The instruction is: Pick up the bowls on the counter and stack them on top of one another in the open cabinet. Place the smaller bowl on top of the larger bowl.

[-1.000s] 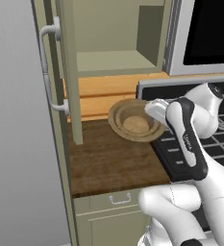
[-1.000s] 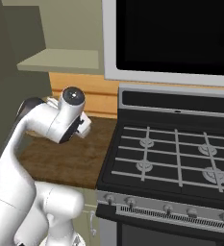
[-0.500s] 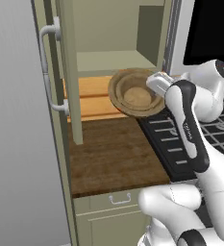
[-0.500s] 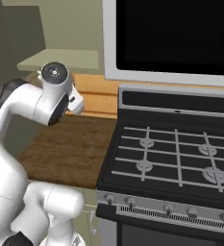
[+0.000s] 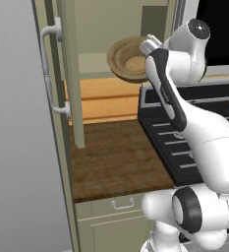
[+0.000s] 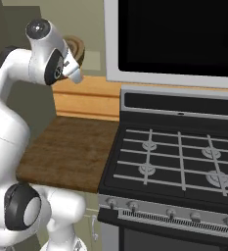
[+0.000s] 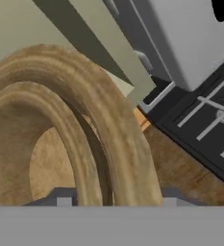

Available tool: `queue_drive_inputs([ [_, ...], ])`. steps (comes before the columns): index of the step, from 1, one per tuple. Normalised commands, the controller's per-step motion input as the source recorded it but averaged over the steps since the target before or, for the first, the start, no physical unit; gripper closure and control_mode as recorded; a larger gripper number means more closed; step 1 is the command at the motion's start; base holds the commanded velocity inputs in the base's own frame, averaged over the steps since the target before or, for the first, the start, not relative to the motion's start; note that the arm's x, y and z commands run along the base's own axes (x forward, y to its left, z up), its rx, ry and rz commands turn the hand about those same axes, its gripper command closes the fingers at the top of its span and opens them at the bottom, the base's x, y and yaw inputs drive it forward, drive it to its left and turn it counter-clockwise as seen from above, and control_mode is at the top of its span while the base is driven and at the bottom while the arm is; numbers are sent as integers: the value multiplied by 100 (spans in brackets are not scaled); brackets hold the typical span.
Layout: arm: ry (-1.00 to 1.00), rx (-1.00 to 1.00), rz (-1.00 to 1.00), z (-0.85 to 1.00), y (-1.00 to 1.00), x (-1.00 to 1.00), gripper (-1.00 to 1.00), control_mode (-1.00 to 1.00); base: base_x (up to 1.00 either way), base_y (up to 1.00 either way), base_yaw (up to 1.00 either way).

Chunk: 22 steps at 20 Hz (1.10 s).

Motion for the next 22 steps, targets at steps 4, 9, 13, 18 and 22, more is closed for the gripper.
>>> queue_drive_inputs([
  [4, 20, 3, -23, 9, 4, 100, 100, -100, 0, 0, 0],
  [9, 15, 19, -27, -46, 20, 95, 100, -100, 0, 0, 0],
  [13, 0, 15, -32, -42, 52, 95, 100, -100, 0, 0, 0],
  [18, -6, 2, -19, -21, 28, 29, -100, -100, 0, 0, 0],
  [22, -27, 7, 0, -2, 0, -99, -100, -100, 0, 0, 0],
])
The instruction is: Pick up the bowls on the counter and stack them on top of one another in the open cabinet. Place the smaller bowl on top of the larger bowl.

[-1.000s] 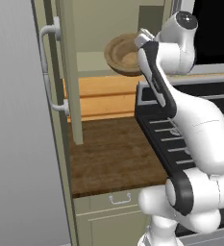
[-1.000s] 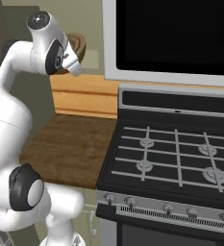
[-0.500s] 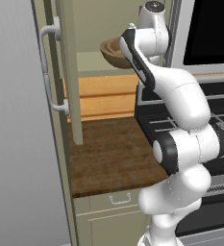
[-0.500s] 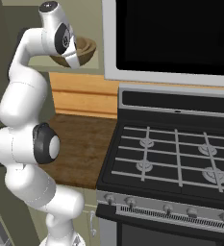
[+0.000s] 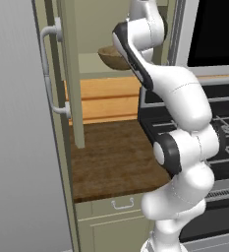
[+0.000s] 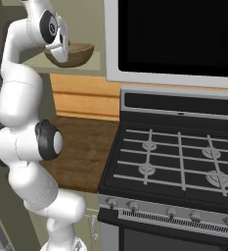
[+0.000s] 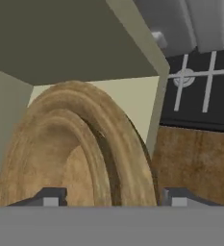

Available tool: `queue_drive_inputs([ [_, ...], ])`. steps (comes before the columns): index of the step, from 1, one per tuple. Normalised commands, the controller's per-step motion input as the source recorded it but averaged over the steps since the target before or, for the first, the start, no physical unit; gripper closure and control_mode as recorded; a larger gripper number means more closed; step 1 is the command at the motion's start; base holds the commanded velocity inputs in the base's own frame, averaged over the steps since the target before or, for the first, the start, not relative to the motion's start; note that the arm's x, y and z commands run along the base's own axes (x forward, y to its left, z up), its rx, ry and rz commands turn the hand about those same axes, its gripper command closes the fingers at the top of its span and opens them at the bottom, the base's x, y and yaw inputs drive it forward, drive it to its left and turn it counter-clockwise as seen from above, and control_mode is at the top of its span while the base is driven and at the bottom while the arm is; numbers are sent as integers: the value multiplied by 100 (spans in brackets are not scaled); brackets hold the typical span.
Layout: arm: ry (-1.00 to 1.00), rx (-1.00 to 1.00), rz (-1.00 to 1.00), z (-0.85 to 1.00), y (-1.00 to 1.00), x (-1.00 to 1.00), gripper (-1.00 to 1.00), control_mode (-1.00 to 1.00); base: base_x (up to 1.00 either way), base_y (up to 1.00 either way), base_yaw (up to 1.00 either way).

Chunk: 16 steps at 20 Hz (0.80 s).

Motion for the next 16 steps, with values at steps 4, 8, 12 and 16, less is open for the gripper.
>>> queue_drive_inputs([
  [4, -23, 7, 0, -9, -2, -100, -100, -100, 0, 0, 0],
  [8, -14, 8, 0, -23, -33, -100, -100, -100, 0, 0, 0],
  [12, 0, 9, 0, -71, -57, -100, -100, -100, 0, 0, 0],
  [16, 18, 6, 8, -100, -53, -100, -100, -100, 0, 0, 0],
])
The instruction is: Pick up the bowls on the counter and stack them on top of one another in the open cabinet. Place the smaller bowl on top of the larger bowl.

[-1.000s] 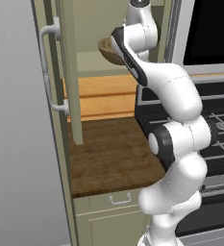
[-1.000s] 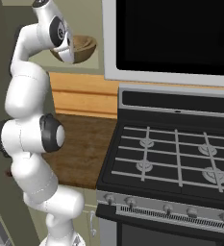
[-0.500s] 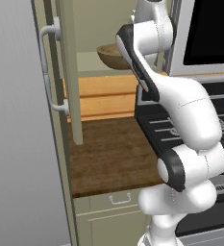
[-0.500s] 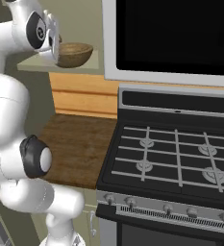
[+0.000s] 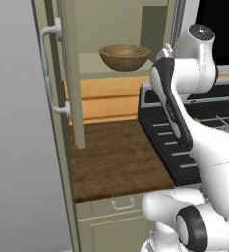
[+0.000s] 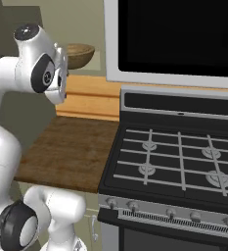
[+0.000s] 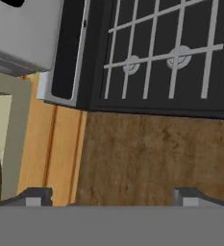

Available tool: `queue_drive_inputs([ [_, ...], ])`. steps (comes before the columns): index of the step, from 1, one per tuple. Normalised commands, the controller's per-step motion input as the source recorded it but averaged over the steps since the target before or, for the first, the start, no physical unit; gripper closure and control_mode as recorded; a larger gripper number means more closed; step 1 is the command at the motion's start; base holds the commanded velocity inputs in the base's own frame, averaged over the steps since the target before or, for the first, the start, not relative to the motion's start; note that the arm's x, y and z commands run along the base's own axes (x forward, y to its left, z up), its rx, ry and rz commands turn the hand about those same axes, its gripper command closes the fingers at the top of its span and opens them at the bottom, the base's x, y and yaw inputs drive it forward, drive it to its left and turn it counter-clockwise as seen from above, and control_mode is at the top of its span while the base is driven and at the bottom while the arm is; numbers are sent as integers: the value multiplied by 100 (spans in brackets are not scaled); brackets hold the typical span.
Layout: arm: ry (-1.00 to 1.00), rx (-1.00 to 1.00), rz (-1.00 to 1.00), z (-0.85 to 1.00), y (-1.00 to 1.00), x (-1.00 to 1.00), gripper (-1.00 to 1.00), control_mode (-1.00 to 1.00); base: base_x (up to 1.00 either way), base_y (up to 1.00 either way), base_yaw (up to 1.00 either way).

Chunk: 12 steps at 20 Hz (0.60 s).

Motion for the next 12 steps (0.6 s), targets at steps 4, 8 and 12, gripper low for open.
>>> queue_drive_inputs([
  [4, 22, 7, 25, -100, -36, -100, -100, -100, 0, 0, 0],
  [8, 12, 13, 43, -100, -31, -64, -100, -100, 0, 0, 0],
  [12, 4, 9, 32, -75, -14, -7, -100, -100, 0, 0, 0],
])
